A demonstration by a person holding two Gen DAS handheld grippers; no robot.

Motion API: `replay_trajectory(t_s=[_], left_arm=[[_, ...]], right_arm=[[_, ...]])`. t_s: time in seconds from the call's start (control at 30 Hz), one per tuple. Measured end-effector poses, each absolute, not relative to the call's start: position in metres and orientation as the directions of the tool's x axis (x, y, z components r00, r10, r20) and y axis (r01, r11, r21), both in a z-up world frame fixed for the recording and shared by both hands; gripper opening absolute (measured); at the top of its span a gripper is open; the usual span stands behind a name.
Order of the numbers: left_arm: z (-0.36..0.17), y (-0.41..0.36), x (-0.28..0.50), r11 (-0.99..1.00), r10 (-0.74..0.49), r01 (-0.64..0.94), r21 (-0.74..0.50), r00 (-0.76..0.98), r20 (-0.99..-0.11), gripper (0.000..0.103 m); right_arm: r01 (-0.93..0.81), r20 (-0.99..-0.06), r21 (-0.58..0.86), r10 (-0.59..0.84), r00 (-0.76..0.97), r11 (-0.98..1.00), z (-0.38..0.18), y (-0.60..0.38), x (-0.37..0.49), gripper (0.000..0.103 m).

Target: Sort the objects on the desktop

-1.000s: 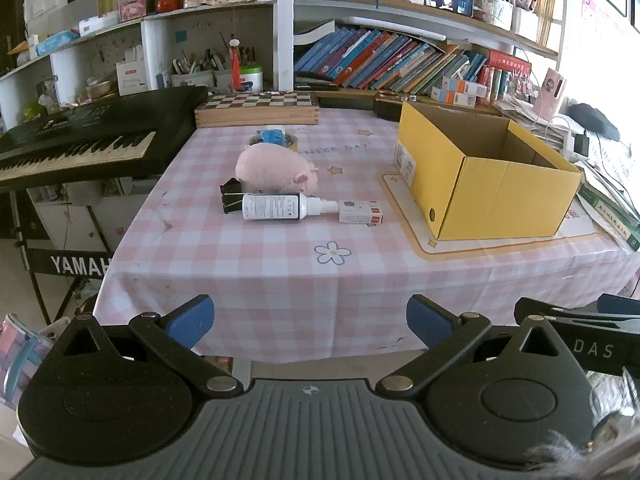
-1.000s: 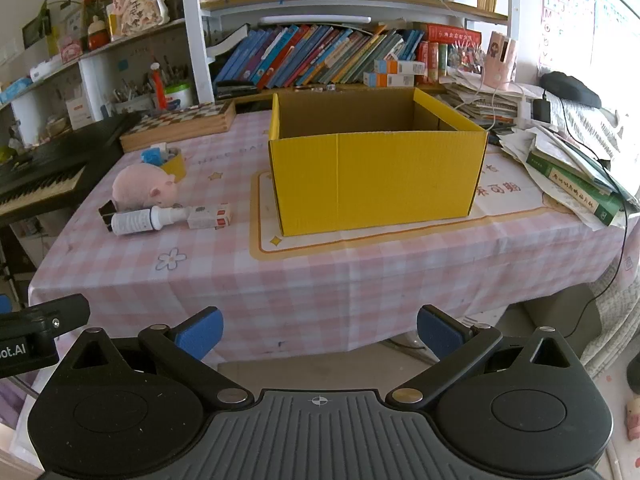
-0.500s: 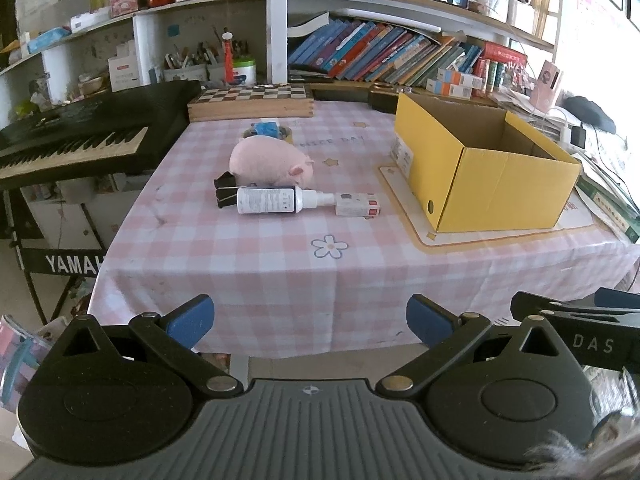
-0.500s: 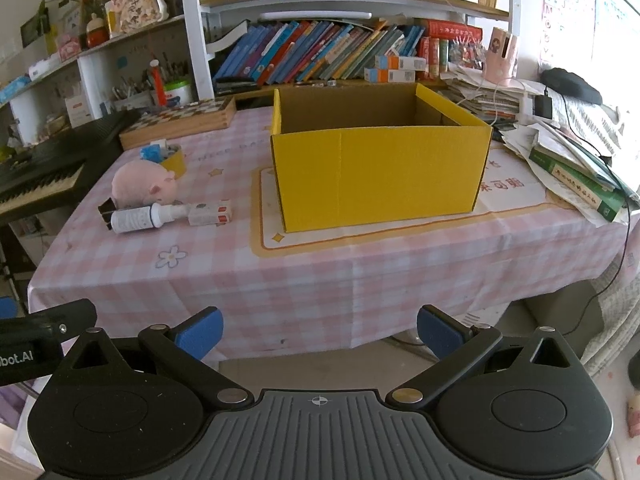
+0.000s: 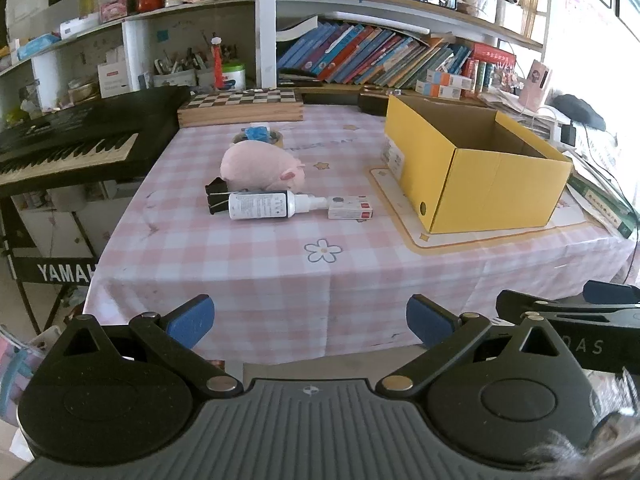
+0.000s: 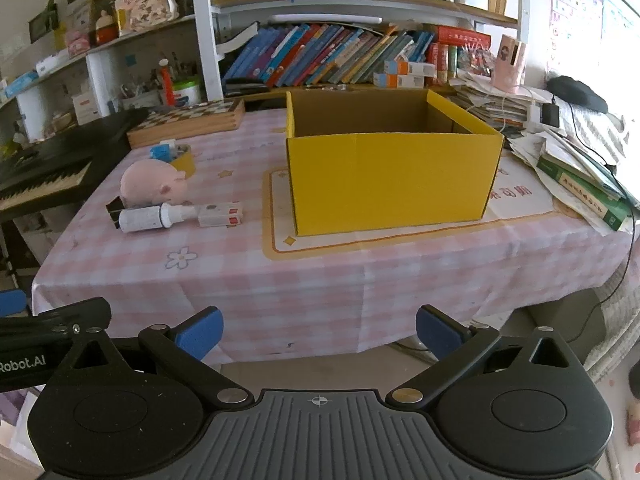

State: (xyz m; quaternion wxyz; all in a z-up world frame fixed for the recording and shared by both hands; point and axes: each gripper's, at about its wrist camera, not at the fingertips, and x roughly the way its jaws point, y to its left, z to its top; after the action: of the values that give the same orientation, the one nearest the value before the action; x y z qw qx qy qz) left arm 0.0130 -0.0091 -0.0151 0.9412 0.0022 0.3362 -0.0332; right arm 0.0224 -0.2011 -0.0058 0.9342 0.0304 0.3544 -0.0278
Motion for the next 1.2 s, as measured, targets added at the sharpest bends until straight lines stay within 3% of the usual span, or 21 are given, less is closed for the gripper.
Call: replay_trajectory(t_s=[0.87, 1.1, 1.2], left_arm=[[-0.014, 0.043, 0.011, 0.994, -0.024, -0.047, -0.095, 0.777, -0.629, 0.101], [-0.013, 0.051, 0.02, 0.992, -0.001, -0.074, -0.099, 0.793, -0.609, 0.1], [-0.013, 0.053, 0.027, 0.992, -0.005, -0.073, -0.104, 0.796, -0.605, 0.1]], right_arm=[[-0.099, -0.665, 0.028, 0.093, 0.741, 0.995, -0.002, -0.151, 0.035, 0.095], [-0.144, -0.65, 0.04, 0.135, 0.748, 0.989, -0.003, -0.141, 0.049, 0.081], [-0.153, -0.652, 0.04, 0.141, 0.745, 0.987, -0.005, -0.138, 0.057, 0.081]])
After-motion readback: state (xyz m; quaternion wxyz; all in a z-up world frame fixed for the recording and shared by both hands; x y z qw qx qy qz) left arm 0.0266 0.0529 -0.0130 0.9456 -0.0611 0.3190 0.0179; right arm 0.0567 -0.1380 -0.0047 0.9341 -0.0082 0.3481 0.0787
